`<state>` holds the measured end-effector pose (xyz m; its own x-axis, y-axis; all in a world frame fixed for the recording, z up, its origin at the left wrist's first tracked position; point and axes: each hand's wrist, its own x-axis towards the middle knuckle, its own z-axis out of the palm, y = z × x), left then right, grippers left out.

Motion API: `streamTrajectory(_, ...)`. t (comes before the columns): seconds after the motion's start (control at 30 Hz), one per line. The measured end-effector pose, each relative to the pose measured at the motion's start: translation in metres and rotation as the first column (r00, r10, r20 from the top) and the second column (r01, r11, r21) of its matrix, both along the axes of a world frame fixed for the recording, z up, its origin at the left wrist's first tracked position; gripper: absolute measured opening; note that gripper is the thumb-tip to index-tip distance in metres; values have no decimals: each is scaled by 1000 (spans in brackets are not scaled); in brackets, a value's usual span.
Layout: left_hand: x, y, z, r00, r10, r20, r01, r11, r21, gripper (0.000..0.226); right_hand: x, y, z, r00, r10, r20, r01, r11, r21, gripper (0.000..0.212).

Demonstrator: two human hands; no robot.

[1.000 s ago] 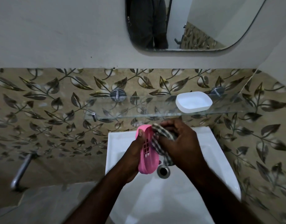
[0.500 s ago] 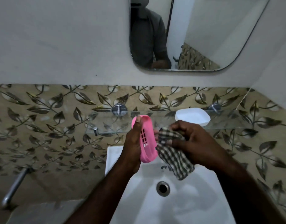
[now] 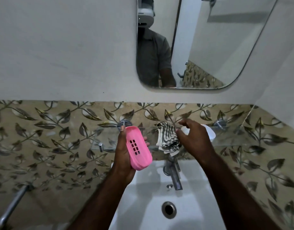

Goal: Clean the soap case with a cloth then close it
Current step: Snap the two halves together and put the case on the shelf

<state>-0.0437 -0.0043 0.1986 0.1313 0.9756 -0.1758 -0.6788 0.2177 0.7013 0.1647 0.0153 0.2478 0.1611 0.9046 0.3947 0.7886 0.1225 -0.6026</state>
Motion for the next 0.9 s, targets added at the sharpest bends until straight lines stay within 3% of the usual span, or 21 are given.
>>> streamTrajectory(0.1,-2,1,-4,996,-47,70,46,999,16,70,16,-9,-13,977,15,214,-9,999,-32,46)
streamTrajectory(0.27,7,3,-3,992,-82,92,81,997,7,69,33,-12,-31,925,33,379,30,987,-158,62)
streamTrajectory(0.33,10,3,-1,993,-79,91,79,997,2,69,35,-11,-39,882,41,470,15,993,-115,54)
streamTrajectory(0.47,11,1,0,993,-67,93,67,998,5,74,44,-16,-40,877,71,476,-115,991,64,47)
streamTrajectory(0.57,10,0,3,992,-78,98,77,997,20,84,41,-30,-7,936,92,340,-163,969,184,46)
streamTrajectory(0.67,6,-3,6,989,-83,121,81,996,25,87,22,-58,42,953,296,70,-304,927,219,42)
streamTrajectory(0.7,7,-3,6,989,-84,123,82,996,25,85,14,-65,53,917,399,-25,-387,901,197,37)
streamTrajectory(0.77,11,-8,9,985,-110,133,108,994,17,85,1,-71,60,756,589,-285,-596,800,69,29)
streamTrajectory(0.83,17,-14,10,970,-169,176,168,986,19,94,-12,-65,49,623,589,-514,-701,712,-34,27)
streamTrajectory(0.9,21,-21,11,972,-168,166,171,985,-6,87,-23,-53,28,672,511,-536,-630,775,-52,25)
